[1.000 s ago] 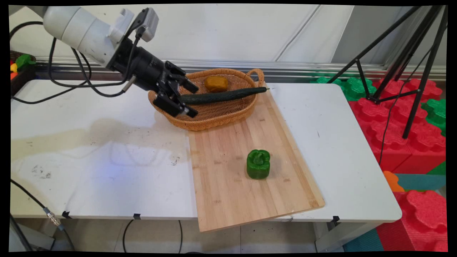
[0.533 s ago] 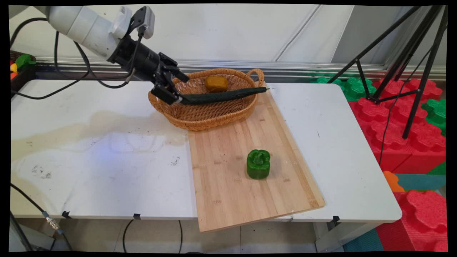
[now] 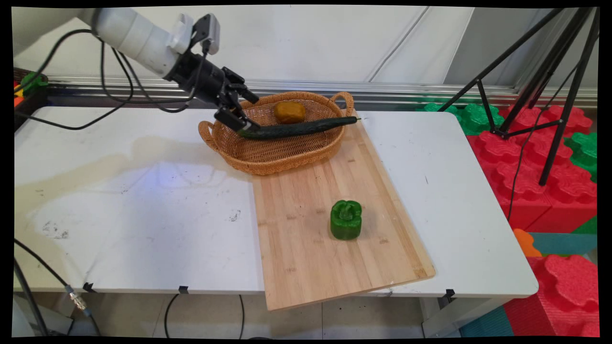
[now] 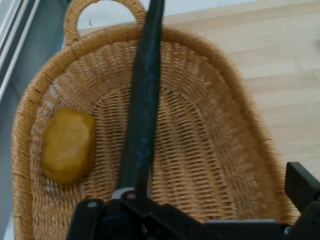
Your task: Pick up the cucumber from the vegetable basket
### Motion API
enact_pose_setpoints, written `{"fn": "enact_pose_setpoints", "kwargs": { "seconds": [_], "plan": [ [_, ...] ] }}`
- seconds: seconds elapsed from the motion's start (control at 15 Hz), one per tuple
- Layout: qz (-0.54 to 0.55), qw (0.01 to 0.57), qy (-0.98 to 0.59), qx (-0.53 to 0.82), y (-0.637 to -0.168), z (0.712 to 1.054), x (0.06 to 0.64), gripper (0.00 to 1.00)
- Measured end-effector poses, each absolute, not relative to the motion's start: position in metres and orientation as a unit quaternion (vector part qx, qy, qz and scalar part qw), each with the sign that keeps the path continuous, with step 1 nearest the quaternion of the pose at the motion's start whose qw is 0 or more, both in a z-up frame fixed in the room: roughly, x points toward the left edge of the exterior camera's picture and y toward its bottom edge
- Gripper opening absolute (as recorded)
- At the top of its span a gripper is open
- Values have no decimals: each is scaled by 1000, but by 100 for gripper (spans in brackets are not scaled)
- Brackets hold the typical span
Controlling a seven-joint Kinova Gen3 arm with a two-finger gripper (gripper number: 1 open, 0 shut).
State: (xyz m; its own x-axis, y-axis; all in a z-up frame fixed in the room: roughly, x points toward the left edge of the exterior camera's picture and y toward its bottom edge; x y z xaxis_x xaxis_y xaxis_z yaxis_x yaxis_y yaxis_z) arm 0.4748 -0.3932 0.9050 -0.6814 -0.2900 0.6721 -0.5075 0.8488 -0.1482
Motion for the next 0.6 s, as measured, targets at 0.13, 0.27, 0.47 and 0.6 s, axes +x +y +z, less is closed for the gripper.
{"fn": "enact_pose_setpoints", "kwargs": {
  "seconds": [0.13,0.27,0.47,0.6],
  "plan": [
    [164,332,-904,215,-407,895,475,100],
    [163,331,-906,209,-424,882,472,100],
    [161,330,-909,199,-448,863,467,100],
    [160,329,-910,194,-462,851,462,100]
  ]
}}
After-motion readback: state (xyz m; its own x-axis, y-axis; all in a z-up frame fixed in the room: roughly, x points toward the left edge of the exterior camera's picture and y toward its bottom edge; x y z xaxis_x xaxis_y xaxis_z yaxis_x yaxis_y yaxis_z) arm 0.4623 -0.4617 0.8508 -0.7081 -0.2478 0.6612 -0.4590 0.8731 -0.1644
